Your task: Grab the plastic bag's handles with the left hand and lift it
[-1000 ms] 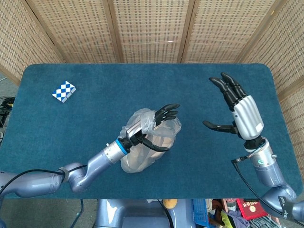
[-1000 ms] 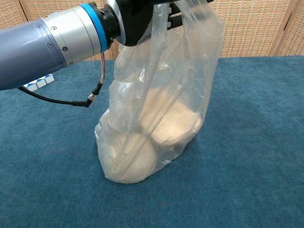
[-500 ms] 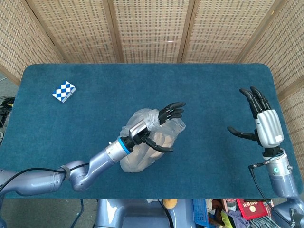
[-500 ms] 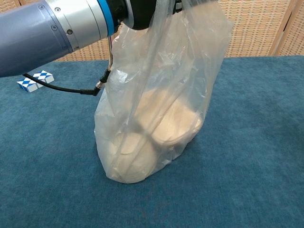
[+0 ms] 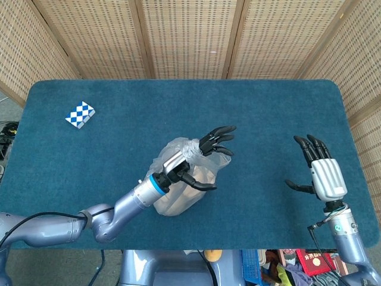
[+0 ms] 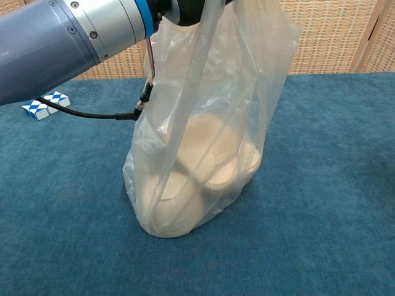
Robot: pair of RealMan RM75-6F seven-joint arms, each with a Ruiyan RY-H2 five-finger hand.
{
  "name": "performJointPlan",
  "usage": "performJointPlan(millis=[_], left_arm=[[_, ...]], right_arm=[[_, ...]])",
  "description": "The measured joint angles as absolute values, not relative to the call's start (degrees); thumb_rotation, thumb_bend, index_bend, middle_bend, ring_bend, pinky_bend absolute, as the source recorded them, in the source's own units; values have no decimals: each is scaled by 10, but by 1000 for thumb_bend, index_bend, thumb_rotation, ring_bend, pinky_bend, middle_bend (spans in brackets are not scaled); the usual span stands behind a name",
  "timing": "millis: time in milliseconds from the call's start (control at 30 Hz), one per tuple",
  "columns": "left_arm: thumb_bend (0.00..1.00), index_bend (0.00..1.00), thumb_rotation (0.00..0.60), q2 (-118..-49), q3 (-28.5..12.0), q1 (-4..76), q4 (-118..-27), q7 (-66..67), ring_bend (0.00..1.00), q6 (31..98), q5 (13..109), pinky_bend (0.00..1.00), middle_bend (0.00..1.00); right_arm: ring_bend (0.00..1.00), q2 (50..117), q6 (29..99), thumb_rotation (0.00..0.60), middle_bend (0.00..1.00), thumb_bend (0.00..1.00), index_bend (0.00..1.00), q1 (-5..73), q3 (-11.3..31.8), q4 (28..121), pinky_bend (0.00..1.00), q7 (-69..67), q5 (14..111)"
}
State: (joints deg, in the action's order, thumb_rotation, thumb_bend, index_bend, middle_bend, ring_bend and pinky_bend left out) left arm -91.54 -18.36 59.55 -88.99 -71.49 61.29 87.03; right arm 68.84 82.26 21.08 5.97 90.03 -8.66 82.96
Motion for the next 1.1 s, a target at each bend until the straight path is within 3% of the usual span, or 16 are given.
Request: performJointPlan(millis=[200,300,433,567,900,1100], left_arm=[[7,0,483,-915,-182,597,-904,-745,111,605,866,282,11],[13,6,491,-913,-182,598,-910,-754,165,601,862,280,58],[17,190,493,-909,-189,597,-918,-773,206,598,855,260,207],[18,272,495,-904,-196,597,-925,-773,203,600,853,283,192],[17,170,480,-892,-204,607,-949,-800,179,583,852,277,148],[17,90,442,-899,-206,609,-942,-727,129,590,850,172,87]], right_arm=[[38,704,822,600,148,0,0,204,57,905,77,-75,836],[38,709,822,600,147,0,0,202,58,904,76,-68,837],[38,715,824,600,148,0,0,198,60,900,77,-57,835],[39,726,828,600,147,0,0,191,62,893,77,-47,832],[42,748,842,600,148,0,0,175,62,894,77,-33,835],[42,754,851,600,147,0,0,163,63,891,77,-34,838]])
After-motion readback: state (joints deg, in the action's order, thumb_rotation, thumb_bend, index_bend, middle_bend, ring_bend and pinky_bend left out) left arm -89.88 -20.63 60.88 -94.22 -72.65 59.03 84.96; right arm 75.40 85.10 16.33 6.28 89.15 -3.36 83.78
